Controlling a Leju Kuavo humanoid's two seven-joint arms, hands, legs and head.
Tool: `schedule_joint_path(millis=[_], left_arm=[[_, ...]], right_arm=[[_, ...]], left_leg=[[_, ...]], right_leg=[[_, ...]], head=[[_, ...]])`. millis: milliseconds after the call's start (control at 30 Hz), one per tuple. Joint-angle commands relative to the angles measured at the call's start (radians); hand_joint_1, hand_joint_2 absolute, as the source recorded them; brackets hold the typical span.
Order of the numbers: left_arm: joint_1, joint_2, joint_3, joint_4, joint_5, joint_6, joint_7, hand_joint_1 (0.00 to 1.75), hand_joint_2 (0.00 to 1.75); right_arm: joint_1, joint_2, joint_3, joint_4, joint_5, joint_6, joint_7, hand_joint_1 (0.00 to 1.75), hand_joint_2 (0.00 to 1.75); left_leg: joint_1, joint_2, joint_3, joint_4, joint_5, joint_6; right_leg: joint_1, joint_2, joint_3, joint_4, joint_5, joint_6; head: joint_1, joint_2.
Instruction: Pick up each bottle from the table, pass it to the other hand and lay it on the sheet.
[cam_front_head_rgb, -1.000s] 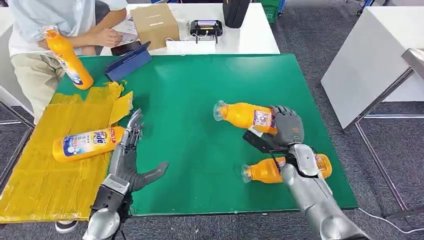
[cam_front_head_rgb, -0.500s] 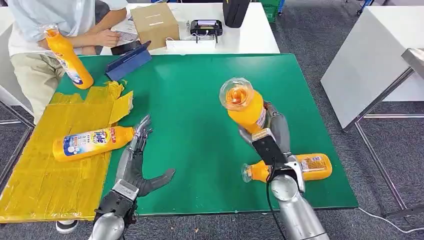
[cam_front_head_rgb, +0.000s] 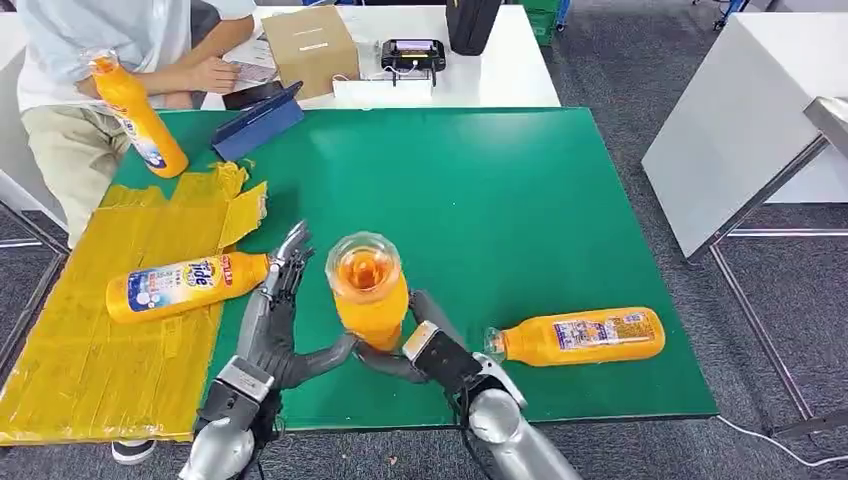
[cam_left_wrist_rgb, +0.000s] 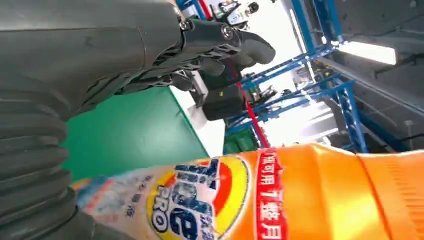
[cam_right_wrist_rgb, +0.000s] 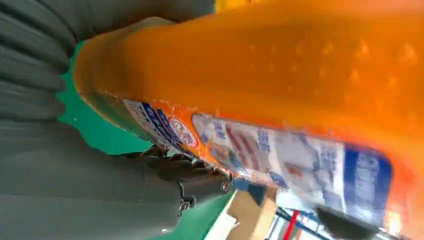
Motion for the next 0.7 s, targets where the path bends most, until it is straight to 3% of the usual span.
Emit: schedule_joint_path(millis=[33, 700], left_arm=[[-0.060, 0.022, -0.056, 0.080, 0.015, -0.001, -0.001, 0.00, 1.75], [-0.060, 0.033, -0.101, 0.108, 0.010, 0.010, -0.012, 0.00, 1.75]], right_arm=[[-0.058, 0.016, 0.147, 0.162, 0.017, 0.004, -0.004, 1.75, 1.75], [-0.062, 0.005, 0.149, 0.159, 0.012, -0.040, -0.010, 1.75, 1.75]], left_leg=[[0.001, 0.000, 0.004, -0.001, -0.001, -0.002], [0.002, -0.002, 0.006, -0.001, -0.002, -0.002]], right_leg=[[0.001, 0.003, 0.004, -0.001, -0.001, -0.002], [0.001, 0.003, 0.006, -0.001, -0.002, -0.002]], head=[[0.000, 0.000], [0.000, 0.000]])
